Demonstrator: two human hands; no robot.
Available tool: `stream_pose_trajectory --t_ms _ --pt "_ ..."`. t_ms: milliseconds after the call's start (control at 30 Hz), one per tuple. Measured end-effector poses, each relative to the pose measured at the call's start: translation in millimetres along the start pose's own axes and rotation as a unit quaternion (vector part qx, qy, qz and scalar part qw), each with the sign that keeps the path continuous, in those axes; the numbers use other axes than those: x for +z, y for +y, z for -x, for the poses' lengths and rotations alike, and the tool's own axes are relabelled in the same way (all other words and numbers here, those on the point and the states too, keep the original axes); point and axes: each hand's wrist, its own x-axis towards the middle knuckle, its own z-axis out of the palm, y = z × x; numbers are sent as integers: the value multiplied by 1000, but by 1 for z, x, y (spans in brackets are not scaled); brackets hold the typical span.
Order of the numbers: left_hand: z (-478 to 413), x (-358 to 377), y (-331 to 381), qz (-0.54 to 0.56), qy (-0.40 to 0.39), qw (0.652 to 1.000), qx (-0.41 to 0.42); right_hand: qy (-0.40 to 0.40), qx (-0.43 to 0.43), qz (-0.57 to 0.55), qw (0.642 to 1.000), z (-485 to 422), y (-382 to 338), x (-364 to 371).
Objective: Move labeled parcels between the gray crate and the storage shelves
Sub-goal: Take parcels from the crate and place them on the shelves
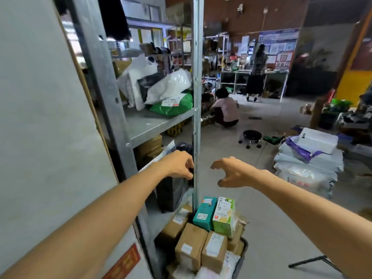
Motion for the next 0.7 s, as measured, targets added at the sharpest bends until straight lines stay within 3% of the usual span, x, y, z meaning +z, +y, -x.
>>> stream_pose_trajectory --t_ms 367,700 --pt "205 10 -105 77 57 973 -209 -47 -214 38 975 -24 -185 31" --pt "358 18 -121 100 113 922 -357 -87 -339 65 934 -2 -318 56"
